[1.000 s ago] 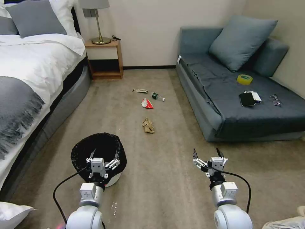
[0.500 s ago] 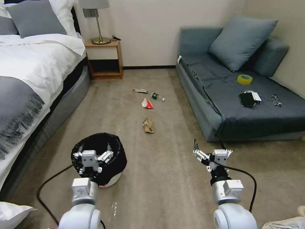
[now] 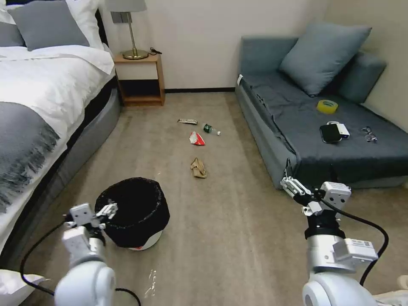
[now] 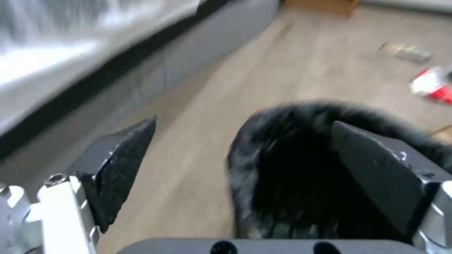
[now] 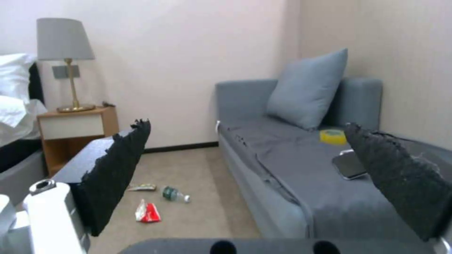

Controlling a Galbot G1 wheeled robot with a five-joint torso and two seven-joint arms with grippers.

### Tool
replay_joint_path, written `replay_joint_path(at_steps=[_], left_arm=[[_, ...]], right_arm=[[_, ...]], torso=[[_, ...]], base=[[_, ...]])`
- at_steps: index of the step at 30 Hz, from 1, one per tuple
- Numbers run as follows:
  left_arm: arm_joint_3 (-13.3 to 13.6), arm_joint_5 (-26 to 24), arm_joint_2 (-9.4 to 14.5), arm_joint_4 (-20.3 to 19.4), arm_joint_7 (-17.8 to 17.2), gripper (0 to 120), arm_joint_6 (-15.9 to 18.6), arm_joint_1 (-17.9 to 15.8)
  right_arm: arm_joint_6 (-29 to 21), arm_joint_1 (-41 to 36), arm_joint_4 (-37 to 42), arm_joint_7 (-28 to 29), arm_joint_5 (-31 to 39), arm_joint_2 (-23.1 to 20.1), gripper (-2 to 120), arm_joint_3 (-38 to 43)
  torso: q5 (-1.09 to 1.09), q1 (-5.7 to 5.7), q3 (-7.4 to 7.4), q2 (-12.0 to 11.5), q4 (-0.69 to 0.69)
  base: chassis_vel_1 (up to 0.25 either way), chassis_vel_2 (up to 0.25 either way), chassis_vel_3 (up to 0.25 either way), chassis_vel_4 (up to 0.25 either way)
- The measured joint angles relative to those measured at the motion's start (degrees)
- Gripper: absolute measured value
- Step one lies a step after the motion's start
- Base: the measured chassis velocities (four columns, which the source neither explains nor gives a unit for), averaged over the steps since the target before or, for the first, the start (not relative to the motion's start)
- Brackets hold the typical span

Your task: Pick up the trash bin, then pick up the garbage on the floor and place it into the trash bin.

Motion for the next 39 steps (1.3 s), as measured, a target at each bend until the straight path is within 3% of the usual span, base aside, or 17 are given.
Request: replay_joint_path(at_steps=[4,7,10,13,19,31,39], left_arm=[[-2.6,-6.5,2.0,2.8,-3.0,99,4.8,-1.9],[-2.9,-7.5,2.9,4.9,-3.6,99,5.6,-2.9],[-2.2,-9.7,3.9,8.2,-4.7,99,6.3,-4.7],[-0.1,-14.4,5.0,13.7,-6.3,99,6.8,-8.6],[0.9,-17.4,5.5,17.6,-8.3,98,7.4,-11.2],[0.9,-23.1,6.3,22.5,-12.2,97,8.4,-13.3],[0.8,-26.0,6.5,23.0,-12.7,67,8.2,-13.6]], right_arm=[[-0.3,1.8,-1.6,-0.2,0.8,-1.7,100,-1.2],[-0.3,2.2,-2.1,-0.3,1.0,-2.1,100,-1.5],[-0.3,2.3,-2.2,-0.3,1.2,-2.4,100,-1.6],[-0.4,2.5,-2.1,-0.3,1.7,-2.9,100,-1.3],[-0.3,2.4,-2.0,-0.4,1.9,-3.2,100,-1.0],[0.1,2.6,-2.0,-0.5,2.3,-3.5,100,-0.2],[0.5,2.8,-2.7,-0.6,1.9,-3.3,100,-0.5]], torso=[[0.03,0.0,0.0,0.0,0.03],[0.02,0.0,0.0,0.0,0.04],[0.02,0.0,0.0,0.0,0.02],[0.02,0.0,0.0,0.0,0.01],[0.02,0.0,0.0,0.0,0.01],[0.07,0.0,0.0,0.0,0.01],[0.06,0.0,-0.01,0.0,0.02]], base=[[0.0,0.0,0.0,0.0],[0.0,0.0,0.0,0.0],[0.0,0.0,0.0,0.0],[0.0,0.0,0.0,0.0],[0.0,0.0,0.0,0.0],[0.0,0.0,0.0,0.0],[0.0,0.0,0.0,0.0]])
